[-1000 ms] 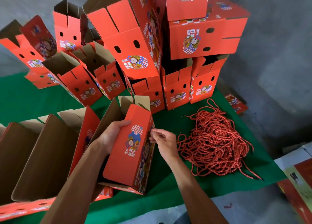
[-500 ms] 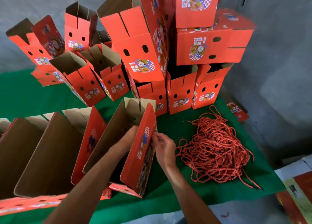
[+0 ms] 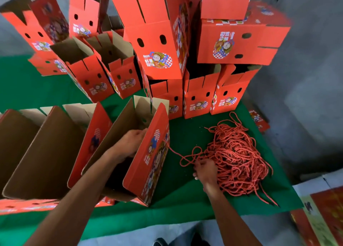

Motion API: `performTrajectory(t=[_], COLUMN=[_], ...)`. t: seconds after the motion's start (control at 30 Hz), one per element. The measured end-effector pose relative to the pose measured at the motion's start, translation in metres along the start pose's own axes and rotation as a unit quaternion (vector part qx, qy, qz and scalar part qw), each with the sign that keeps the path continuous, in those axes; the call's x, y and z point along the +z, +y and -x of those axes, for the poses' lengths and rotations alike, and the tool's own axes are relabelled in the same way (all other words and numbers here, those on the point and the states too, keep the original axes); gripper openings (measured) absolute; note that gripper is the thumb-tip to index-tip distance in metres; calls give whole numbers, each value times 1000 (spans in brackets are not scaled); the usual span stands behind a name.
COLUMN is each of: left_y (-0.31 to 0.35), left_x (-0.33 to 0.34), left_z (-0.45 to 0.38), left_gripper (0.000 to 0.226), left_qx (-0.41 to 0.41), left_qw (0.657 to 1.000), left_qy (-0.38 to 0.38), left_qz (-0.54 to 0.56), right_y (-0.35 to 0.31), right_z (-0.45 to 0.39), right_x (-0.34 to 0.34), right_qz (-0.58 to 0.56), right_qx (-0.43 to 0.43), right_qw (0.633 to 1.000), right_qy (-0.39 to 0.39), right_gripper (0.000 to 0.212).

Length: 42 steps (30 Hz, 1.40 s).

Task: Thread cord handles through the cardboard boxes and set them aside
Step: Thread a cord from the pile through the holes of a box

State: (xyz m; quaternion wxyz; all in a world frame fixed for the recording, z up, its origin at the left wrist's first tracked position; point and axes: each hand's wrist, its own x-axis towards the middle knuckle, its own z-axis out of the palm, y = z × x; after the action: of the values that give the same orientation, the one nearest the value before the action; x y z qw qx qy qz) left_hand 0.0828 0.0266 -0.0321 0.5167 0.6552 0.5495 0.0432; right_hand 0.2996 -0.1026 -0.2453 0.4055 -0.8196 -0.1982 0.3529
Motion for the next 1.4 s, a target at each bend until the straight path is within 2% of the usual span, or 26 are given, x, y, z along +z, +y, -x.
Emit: performTrajectory(t=[0.07, 0.13, 0.23, 0.3, 0.37, 0.43, 0.5, 0.57, 0.63, 0.67, 0.73, 0.83, 0.93, 1.03, 1.07, 1.1, 1.17, 1.23, 1.27, 1.33, 1.4], left_y=[2, 0, -7, -11, -14, -14, -15, -16, -18, -18, -18, -17, -16, -18, -20, -21, -23, -24, -24, -26, -29], left_x=[-2, -3, 0, 4, 6, 5, 2, -1, -2, -2, -1, 2, 6, 7, 6, 5, 3, 4, 5, 7, 8], left_z=[8, 18, 32, 35, 33, 33, 32, 30, 29, 30, 28, 26, 28, 30, 29, 29, 28, 28, 28, 27, 27], left_gripper=[56, 67, 78, 69, 50, 43, 40, 38, 35, 33, 29, 29, 37, 46, 47, 48, 50, 51, 52, 52, 52], left_qx=[-26, -30, -40, -44, -59, -83, -94, -98, -101, -101, -104, -121, -138, -152, -154, -155, -158, -157, -155, -153, -149], left_qw=[999, 997, 990, 990, 991, 990, 988, 987, 986, 986, 985, 982, 975, 965, 963, 962, 960, 960, 961, 962, 963], left_qy=[4, -28, -96, -110, -97, -87, -83, -73, -66, -67, -67, -57, -45, -43, -44, -46, -48, -51, -54, -57, -62], left_qz=[42, 65, 94, 79, 71, 77, 90, 104, 114, 116, 122, 134, 169, 209, 217, 222, 228, 226, 223, 220, 215], right_y=[-5, -11, -17, -17, -15, -13, -13, -20, -29, -32, -34, -31, -35, -45, -47, -48, -43, -28, -19, -3, 4], right_z=[-3, -5, -7, -3, 3, 7, 8, 11, 17, 22, 34, 50, 66, 75, 76, 75, 72, 67, 64, 58, 55], right_x=[-1, -2, -6, -10, -11, -11, -10, -5, 1, 3, 3, 4, 11, 15, 15, 15, 14, 12, 11, 9, 10], right_qz=[27, 71, 200, 288, 341, 377, 379, 285, 87, -8, -144, -281, -378, -420, -418, -395, -292, -184, -147, -66, 10], right_qx=[-14, -40, -79, -108, -148, -190, -205, -176, -82, -24, 73, 128, 121, 69, 60, 55, 57, 58, 53, 20, -54], right_qw=[1000, 997, 976, 949, 923, 903, 897, 929, 976, 982, 962, 913, 869, 849, 853, 869, 927, 968, 979, 994, 996], right_qy=[1, -2, -36, -73, -98, -81, -103, -154, -182, -189, -220, -265, -295, -313, -308, -292, -231, -160, -131, -81, -71], right_gripper=[30, 35, 17, 8, 12, 10, 17, 20, 23, 25, 27, 15, 12, 8, 5, 11, 14, 11, 5, 19, 23])
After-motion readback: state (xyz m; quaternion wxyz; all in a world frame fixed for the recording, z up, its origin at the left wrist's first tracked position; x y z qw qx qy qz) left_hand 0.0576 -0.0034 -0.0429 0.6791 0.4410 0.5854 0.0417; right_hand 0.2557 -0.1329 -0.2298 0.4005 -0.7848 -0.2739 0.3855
